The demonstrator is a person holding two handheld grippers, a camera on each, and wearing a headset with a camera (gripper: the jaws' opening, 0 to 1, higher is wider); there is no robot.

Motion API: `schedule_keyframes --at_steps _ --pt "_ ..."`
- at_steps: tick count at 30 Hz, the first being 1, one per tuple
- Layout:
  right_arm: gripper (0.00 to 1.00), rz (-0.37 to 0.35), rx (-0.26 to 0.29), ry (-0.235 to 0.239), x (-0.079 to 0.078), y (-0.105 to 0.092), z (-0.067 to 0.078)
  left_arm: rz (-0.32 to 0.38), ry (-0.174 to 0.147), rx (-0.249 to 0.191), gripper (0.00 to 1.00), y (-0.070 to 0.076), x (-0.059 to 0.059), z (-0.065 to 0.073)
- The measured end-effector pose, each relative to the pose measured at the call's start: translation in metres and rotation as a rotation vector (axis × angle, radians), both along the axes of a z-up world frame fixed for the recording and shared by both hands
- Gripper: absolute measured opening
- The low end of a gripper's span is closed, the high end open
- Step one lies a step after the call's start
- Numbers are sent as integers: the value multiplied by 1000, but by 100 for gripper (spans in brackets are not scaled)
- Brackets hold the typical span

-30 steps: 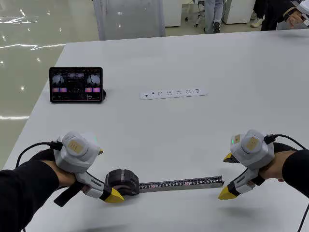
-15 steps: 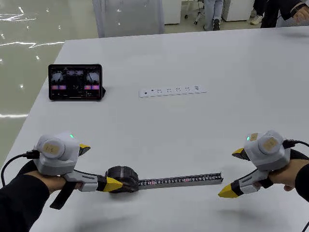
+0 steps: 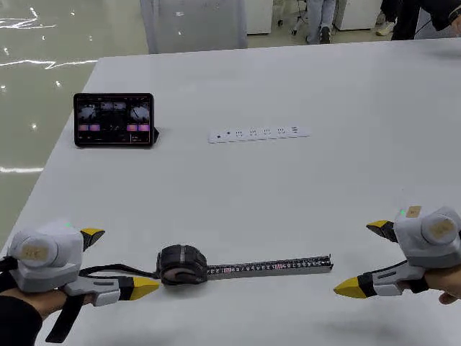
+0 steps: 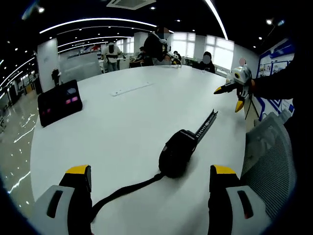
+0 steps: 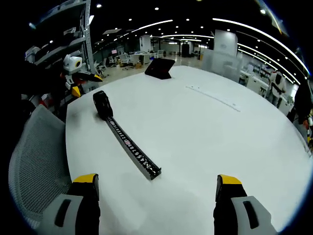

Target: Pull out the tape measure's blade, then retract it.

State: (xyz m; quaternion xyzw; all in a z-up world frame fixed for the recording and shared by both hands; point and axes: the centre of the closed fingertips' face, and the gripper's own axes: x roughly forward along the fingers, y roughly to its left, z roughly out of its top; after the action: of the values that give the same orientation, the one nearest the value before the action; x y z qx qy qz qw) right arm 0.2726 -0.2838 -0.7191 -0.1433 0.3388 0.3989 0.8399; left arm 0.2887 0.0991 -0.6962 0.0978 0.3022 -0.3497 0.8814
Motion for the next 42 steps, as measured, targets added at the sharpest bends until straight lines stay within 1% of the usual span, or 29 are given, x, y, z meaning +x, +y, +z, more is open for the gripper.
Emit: schedule_keyframes --at_steps 1,2,4,5,7,8,9,11,13,14,15,17,19,21,22,23,25,26,27,30,32,33,34,36,38,39,40,41,42 --pt "99 -2 2 -5 -1 -2 0 7 1 1 99 2 -1 -1" --pt "99 -7 6 -18 -3 -3 1 17 -4 -3 99 5 -3 0" --pt "99 -18 15 -29 -5 -5 2 30 -16 0 99 8 -5 0" --pt "99 -21 17 -37 -7 -6 3 34 -21 -7 99 9 -7 1" --pt "99 -30 22 -46 -9 -9 4 37 -20 -10 99 10 -10 0" --pt "99 -32 27 -49 -11 -9 5 38 -18 0 99 11 -11 -2" --pt "99 -34 29 -51 -12 -9 5 40 -18 29 99 14 -12 -6" --pt "99 -41 27 -65 -16 -9 5 35 -16 21 99 14 -16 -6" --pt "99 -47 36 -72 -20 -9 6 39 -17 27 99 15 -19 -6" --pt "99 -50 35 -73 -23 -10 5 40 -18 25 99 15 -20 -5" --pt "99 -67 42 -61 -26 -12 4 43 -21 24 99 15 -21 -4" --pt "99 -75 71 -42 -32 -12 2 48 -31 22 99 17 -23 -3" --pt "99 -78 56 -49 -36 -16 0 52 -38 11 99 17 -26 -1" --pt "99 -72 55 -51 -43 -14 3 50 -39 9 99 17 -29 -1" --pt "99 -68 34 -59 -46 -16 2 45 -44 11 99 16 -31 -2" --pt "99 -66 17 -68 -47 -18 1 38 -47 14 99 16 -34 -3" --pt "99 -68 23 -61 -49 -20 -1 27 -47 29 99 16 -39 -7" --pt "99 -70 20 -64 -50 -21 -1 26 -46 28 99 16 -40 -8" --pt "99 -70 19 -78 -51 -22 1 25 -44 24 99 16 -43 -9" --pt "99 -90 16 -84 -51 -27 2 34 -41 15 99 17 -48 -10" --pt "99 -95 30 -90 -54 -29 3 40 -39 7 99 18 -51 -9" --pt "99 -96 26 -93 -54 -30 3 43 -49 6 99 18 -51 -7" --pt "99 -95 21 -90 -55 -31 2 47 -56 5 99 19 -52 -5" --pt "99 -95 25 -81 -59 -33 2 62 -56 -8 99 21 -54 -2" --pt "99 -104 29 -71 -63 -38 3 71 -66 -13 99 23 -56 1" --pt "99 -115 35 -73 -63 -40 4 70 -66 -14 99 24 -57 1" --pt "99 -120 52 -95 -63 -41 8 68 -61 -11 99 23 -60 1" --pt "99 -121 59 -97 -64 -42 8 67 -58 -8 99 23 -61 0" --pt "99 -129 53 -85 -65 -45 5 64 -56 -7 99 23 -63 -1"
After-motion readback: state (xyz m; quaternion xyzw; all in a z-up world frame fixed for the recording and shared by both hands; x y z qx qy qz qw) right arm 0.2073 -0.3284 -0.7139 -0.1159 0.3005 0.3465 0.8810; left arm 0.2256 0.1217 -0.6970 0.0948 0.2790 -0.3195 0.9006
